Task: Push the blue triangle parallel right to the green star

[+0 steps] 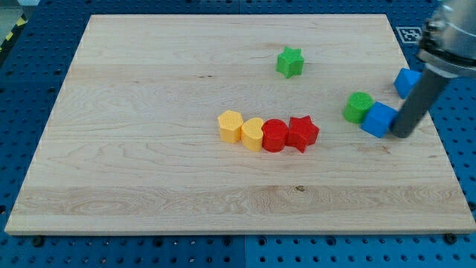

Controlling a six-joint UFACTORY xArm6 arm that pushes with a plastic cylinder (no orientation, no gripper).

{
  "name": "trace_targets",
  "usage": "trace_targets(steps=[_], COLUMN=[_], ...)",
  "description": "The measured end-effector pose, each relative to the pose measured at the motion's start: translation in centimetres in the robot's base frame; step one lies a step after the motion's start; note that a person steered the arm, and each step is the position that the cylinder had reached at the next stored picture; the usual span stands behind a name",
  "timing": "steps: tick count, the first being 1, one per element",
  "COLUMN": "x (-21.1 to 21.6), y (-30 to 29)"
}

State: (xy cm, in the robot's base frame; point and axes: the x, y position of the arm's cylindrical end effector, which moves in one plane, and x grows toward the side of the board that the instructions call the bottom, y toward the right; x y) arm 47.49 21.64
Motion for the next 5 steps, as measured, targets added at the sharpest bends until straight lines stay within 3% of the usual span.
trace_targets(steps=[2, 4, 5], x=[-3.8, -2.2, -0.5], y=[-8.3, -8.4, -5.0])
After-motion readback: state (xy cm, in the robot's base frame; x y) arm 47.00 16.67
